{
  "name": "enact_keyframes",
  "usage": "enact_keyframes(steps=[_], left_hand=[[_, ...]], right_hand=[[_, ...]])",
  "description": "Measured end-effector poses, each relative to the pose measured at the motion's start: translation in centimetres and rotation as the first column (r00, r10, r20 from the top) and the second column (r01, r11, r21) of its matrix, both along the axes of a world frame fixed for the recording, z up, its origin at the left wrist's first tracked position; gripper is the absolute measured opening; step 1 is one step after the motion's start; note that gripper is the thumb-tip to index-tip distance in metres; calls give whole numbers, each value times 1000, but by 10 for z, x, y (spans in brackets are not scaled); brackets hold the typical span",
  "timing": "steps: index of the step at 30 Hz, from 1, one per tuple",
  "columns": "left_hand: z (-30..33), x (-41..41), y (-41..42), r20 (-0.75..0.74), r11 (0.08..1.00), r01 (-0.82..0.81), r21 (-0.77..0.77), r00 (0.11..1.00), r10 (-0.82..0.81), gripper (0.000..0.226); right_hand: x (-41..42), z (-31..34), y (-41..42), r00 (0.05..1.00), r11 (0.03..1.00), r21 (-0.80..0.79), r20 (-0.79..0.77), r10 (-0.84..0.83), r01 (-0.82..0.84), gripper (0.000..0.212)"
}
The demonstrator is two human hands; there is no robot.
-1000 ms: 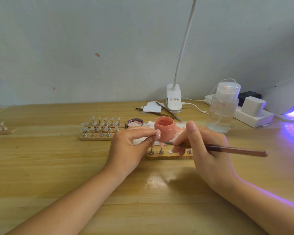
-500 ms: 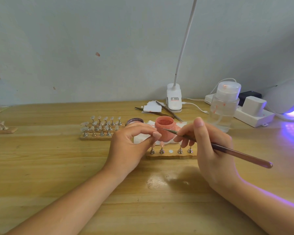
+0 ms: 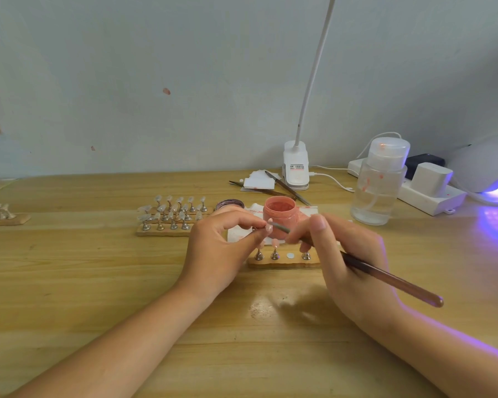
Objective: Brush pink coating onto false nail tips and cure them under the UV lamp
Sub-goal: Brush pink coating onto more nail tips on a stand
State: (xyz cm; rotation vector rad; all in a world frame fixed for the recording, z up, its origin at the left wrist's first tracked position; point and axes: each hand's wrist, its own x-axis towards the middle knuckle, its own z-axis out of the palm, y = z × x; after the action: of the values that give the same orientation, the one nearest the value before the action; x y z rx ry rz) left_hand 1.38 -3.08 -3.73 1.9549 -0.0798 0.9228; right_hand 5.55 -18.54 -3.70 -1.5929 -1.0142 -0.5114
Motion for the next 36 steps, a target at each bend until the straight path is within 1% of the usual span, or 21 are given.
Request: enact_keyframes(steps=[2,5,9,12,14,17,21,24,26,28,31,36], left_hand=[[0,0,0,-1,1000,-4,6,1000,4,24],[0,0,-1,-3,1000,-3,-19,1000,3,25],[0,-1,0,-15,1000,10,-23,1000,-10,20],[0,-1,0,-19,1000,-3,-30,1000,3,24],[0,0,0,-26,999,-3,-35,1000,2,22],[0,-1,0,-28,1000,0,-23,1000,-1,17],[0,-1,0,-41,998,6,-57,999,-8,18],[0,-2,0,-44,995,32,-93,998,-36,16],[0,-2,0,-39,996,52,-74,998,-55,16],[0,-2,0,-27,998,56,-43,998,-57,22],[0,-1,-1,-2,998,55,-12,999,-55,33],[-2,1,0,-22,998,59,-6,998,-59,21]], right_hand=[[1,-1,0,1000,1000,-9,-19,-3,2,42],[0,-2,-2,995,998,38,-82,54,-51,46],[0,-1,0,995,999,44,-97,34,-29,41],[-1,-2,-1,980,994,73,-175,99,-87,45],[-2,-2,-1,983,992,91,-154,101,-87,44],[-1,0,1,992,996,70,-113,61,-53,39],[-2,-3,-1,968,985,129,-209,139,-114,43],[-2,-2,-1,981,987,131,-159,114,-94,41],[-1,-1,-2,991,989,128,-108,85,-71,40],[0,0,-2,996,991,124,-69,64,-55,40],[1,0,-3,997,997,77,-67,34,-29,42],[4,2,1,999,1000,15,-28,-25,26,38]])
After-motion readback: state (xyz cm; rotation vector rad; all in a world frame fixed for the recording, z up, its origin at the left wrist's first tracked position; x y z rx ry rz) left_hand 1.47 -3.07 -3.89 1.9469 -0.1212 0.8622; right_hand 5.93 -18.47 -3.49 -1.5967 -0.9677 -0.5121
